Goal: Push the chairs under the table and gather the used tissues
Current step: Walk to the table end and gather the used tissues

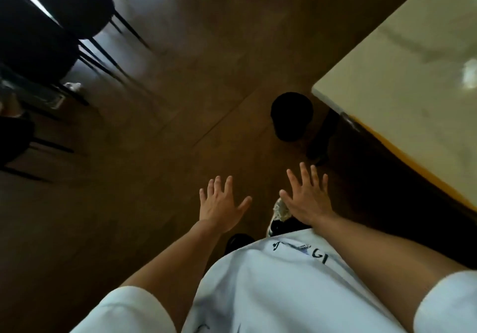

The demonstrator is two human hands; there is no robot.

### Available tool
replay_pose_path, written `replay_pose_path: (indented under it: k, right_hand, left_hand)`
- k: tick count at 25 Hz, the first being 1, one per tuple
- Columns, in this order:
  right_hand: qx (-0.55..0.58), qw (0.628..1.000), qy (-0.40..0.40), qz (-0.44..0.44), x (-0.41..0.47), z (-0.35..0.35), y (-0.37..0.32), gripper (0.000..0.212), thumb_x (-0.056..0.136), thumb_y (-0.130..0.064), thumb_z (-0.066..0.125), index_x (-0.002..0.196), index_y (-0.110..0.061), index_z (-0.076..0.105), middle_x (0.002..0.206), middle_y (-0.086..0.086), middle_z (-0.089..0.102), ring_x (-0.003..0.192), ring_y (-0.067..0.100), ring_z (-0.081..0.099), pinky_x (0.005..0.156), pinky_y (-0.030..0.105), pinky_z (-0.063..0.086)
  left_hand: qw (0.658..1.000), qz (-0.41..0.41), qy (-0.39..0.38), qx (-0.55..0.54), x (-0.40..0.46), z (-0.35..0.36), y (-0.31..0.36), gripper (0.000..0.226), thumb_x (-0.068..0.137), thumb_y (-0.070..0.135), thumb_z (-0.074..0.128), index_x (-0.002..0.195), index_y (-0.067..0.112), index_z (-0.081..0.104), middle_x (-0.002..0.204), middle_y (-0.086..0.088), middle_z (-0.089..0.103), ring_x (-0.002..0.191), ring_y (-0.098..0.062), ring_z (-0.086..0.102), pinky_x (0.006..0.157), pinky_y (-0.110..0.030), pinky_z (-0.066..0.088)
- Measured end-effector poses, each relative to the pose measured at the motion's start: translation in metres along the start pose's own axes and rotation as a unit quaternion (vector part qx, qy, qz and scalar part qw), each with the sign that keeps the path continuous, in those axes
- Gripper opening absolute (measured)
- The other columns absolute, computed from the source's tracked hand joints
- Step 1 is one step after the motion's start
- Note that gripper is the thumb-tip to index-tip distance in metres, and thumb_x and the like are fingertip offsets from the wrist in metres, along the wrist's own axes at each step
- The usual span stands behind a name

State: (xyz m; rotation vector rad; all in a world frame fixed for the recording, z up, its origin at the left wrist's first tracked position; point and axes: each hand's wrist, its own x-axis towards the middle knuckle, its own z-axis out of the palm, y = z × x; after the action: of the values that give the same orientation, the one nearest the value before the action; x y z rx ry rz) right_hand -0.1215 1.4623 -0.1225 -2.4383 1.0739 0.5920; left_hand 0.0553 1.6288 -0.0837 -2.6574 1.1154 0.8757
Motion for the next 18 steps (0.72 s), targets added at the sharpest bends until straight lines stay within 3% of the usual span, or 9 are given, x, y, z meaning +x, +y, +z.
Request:
replay_pose_path:
  k: [4,9,18]
  right_hand:
    - [0.007,1.0,-0.018,-0.018,0.078,-0.052,-0.032,0.075,0.098,-0.067,0.019,0.16,-0.03,0.002,0.168,0.011,-0.012,0.152,0.034,-0.017,0.121,0.059,-0.007]
    - [-0.013,0.998,-0.064,-0.006,0.157,-0.087,-0.051,0.076,0.098,-0.066,0.021,0.16,-0.027,0.003,0.168,0.012,-0.007,0.152,0.036,-0.014,0.12,0.061,-0.005]
    - [0.043,0.988,-0.049,0.138,0.334,-0.181,-0.105,0.075,0.098,-0.066,0.025,0.161,-0.028,0.01,0.169,0.009,-0.006,0.153,0.035,-0.012,0.121,0.06,-0.004]
  left_hand:
    - [0.999,-0.036,0.0,-0.023,0.065,-0.065,-0.019,0.091,0.091,0.081,0.029,0.161,0.027,0.008,0.17,-0.011,0.006,0.156,-0.031,-0.001,0.124,-0.057,0.004]
    - [0.999,-0.009,-0.021,-0.034,0.156,-0.111,-0.028,0.091,0.091,0.079,0.032,0.161,0.026,0.01,0.17,-0.01,0.009,0.156,-0.031,0.002,0.125,-0.056,0.005]
    - [0.993,0.097,-0.053,-0.028,0.38,-0.223,-0.059,0.093,0.09,0.079,0.031,0.16,0.02,0.013,0.168,-0.014,0.015,0.155,-0.031,0.008,0.125,-0.054,0.006]
